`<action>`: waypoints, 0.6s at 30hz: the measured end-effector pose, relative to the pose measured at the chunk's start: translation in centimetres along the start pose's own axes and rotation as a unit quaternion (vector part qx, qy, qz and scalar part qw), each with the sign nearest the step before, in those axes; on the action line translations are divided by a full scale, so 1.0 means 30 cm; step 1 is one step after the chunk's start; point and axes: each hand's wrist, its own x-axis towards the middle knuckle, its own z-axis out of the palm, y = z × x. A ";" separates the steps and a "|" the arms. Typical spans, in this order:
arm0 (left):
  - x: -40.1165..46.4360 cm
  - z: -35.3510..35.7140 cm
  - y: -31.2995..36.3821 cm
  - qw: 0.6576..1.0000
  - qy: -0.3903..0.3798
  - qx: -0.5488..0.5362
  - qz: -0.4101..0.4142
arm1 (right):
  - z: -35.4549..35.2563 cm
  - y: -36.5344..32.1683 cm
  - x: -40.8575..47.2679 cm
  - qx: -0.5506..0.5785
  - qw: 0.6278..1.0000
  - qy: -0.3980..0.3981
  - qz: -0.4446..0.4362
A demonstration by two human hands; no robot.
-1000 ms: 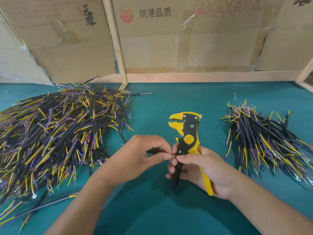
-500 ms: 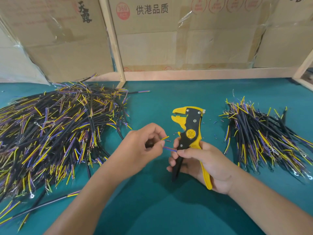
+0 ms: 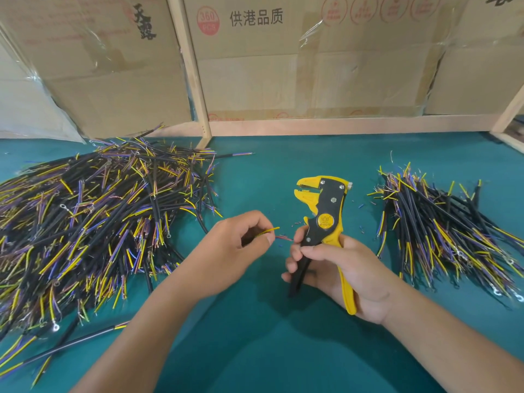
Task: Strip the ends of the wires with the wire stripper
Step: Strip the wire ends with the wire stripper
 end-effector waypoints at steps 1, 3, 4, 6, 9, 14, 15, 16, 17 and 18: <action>0.002 0.001 -0.001 1.000 0.006 -0.009 -0.005 | -0.001 -0.002 0.000 0.007 1.000 0.004 -0.005; 0.007 0.005 0.002 0.999 0.023 -0.042 -0.018 | -0.002 -0.006 0.002 0.022 1.000 0.013 -0.012; 0.011 0.007 0.005 0.997 0.034 -0.061 -0.026 | -0.003 -0.008 0.004 0.026 0.999 0.017 -0.014; 0.018 0.012 0.008 0.993 0.058 -0.097 -0.045 | -0.003 -0.011 0.006 0.026 0.999 0.022 -0.014; 0.023 0.018 0.007 0.984 0.072 -0.147 -0.075 | -0.001 -0.008 0.003 0.019 0.999 0.025 -0.006; 0.020 0.024 0.003 0.981 0.084 -0.151 -0.091 | 0.001 -0.002 0.002 0.002 1.000 0.021 0.006; 0.019 0.023 0.001 0.981 0.084 -0.149 -0.091 | 0.000 -0.001 0.002 -0.001 1.000 0.020 0.008; 0.018 0.023 -0.002 0.982 0.085 -0.146 -0.088 | -0.001 -0.002 0.001 -0.005 1.000 0.016 0.011; 0.017 0.021 -0.004 0.983 0.087 -0.143 -0.082 | -0.004 -0.006 -0.001 -0.008 1.000 0.011 0.016; 0.016 0.017 -0.004 0.983 0.087 -0.143 -0.074 | -0.008 -0.010 -0.004 -0.010 1.000 0.004 0.024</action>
